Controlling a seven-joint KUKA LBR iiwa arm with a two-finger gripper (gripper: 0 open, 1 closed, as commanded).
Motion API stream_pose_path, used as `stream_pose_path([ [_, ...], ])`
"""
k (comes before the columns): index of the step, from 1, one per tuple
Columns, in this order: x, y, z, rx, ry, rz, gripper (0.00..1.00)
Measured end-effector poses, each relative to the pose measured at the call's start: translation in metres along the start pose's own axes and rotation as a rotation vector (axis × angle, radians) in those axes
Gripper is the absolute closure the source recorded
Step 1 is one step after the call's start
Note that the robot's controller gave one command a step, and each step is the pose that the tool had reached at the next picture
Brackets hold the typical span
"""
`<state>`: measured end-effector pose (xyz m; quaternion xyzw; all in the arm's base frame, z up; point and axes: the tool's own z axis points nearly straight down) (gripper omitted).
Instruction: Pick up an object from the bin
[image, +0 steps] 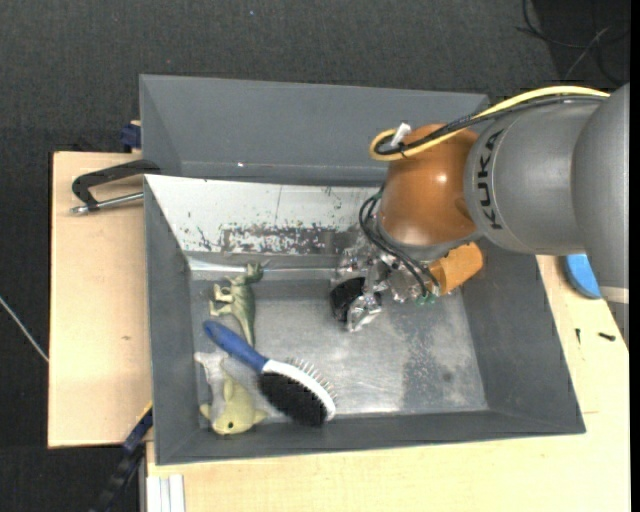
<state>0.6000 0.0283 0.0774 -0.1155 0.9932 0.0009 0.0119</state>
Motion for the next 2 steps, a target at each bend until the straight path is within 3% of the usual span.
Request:
stream_pose_path([
  [1,-0.002,-0.003,0.0,0.002,-0.008,-0.209,1.0],
  [2,0.014,-0.015,-0.175,0.001,0.009,-0.157,1.0],
])
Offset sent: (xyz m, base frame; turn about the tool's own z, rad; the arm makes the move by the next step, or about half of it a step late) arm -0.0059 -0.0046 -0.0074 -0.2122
